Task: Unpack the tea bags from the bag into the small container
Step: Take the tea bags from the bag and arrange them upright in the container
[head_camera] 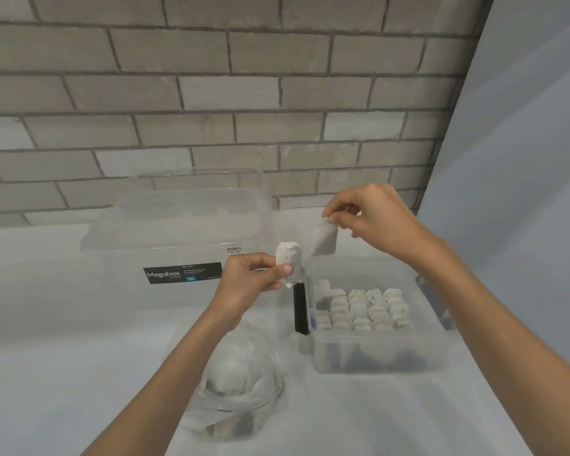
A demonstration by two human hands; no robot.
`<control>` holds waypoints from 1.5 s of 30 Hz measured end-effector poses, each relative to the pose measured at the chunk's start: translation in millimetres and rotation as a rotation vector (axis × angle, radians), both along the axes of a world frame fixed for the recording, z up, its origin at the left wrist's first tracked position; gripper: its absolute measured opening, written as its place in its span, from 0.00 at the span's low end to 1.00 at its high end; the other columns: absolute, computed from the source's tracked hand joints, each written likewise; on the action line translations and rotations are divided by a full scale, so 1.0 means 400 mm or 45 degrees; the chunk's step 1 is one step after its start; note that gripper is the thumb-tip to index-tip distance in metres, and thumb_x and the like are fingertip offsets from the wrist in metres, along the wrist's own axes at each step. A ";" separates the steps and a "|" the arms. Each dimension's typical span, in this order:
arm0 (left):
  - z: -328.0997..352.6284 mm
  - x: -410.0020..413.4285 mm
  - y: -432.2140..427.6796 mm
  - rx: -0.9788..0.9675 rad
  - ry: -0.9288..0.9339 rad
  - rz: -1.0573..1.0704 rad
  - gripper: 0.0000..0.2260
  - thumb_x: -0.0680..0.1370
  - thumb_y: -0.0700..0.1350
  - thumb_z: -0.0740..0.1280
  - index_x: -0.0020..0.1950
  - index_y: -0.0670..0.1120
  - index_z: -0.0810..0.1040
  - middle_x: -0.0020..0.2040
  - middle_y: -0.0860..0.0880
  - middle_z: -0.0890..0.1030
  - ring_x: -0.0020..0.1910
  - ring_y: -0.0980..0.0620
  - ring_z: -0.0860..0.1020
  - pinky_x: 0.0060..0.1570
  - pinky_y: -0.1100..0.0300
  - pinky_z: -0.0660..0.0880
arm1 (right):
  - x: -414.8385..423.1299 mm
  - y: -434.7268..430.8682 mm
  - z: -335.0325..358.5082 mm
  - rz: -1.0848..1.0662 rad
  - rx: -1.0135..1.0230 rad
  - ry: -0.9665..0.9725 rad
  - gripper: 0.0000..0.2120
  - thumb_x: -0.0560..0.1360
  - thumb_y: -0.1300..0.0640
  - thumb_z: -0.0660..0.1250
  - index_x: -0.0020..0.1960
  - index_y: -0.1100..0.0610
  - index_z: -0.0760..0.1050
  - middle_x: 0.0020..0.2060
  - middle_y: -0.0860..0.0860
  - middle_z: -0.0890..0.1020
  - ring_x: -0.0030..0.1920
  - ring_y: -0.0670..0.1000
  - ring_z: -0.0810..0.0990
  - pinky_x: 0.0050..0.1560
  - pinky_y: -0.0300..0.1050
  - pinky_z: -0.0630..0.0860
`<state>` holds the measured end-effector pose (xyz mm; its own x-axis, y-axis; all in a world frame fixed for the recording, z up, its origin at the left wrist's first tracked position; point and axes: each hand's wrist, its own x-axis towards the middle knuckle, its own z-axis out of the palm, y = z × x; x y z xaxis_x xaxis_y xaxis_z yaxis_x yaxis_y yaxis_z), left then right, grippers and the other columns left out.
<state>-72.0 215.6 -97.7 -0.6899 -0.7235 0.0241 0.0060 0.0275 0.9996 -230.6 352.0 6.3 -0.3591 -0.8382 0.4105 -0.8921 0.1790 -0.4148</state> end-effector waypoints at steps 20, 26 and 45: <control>-0.031 0.044 -0.031 -0.047 -0.083 0.079 0.03 0.71 0.40 0.75 0.39 0.41 0.85 0.40 0.48 0.84 0.40 0.57 0.81 0.42 0.65 0.79 | -0.115 -0.064 -0.312 -0.318 0.677 0.075 0.12 0.75 0.66 0.60 0.52 0.59 0.80 0.50 0.56 0.81 0.48 0.59 0.80 0.42 0.44 0.71; -0.027 0.032 -0.014 -0.054 -0.103 0.062 0.04 0.71 0.41 0.75 0.42 0.40 0.85 0.42 0.46 0.85 0.41 0.55 0.81 0.40 0.65 0.79 | -0.099 -0.060 -0.326 -0.389 0.725 0.272 0.12 0.74 0.69 0.59 0.52 0.60 0.78 0.50 0.58 0.79 0.48 0.60 0.79 0.41 0.44 0.68; 0.019 -0.073 0.068 -0.177 -0.095 -0.128 0.05 0.71 0.41 0.75 0.43 0.41 0.85 0.43 0.44 0.85 0.39 0.54 0.82 0.40 0.63 0.80 | -0.076 0.025 -0.116 -0.037 0.102 -0.356 0.03 0.74 0.58 0.71 0.45 0.52 0.84 0.32 0.41 0.81 0.31 0.35 0.76 0.34 0.24 0.69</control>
<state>-101.3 243.0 -90.0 -0.7624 -0.6438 0.0651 -0.0585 0.1688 0.9839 -260.9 362.0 -40.1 -0.4731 -0.8517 0.2252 -0.7391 0.2446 -0.6276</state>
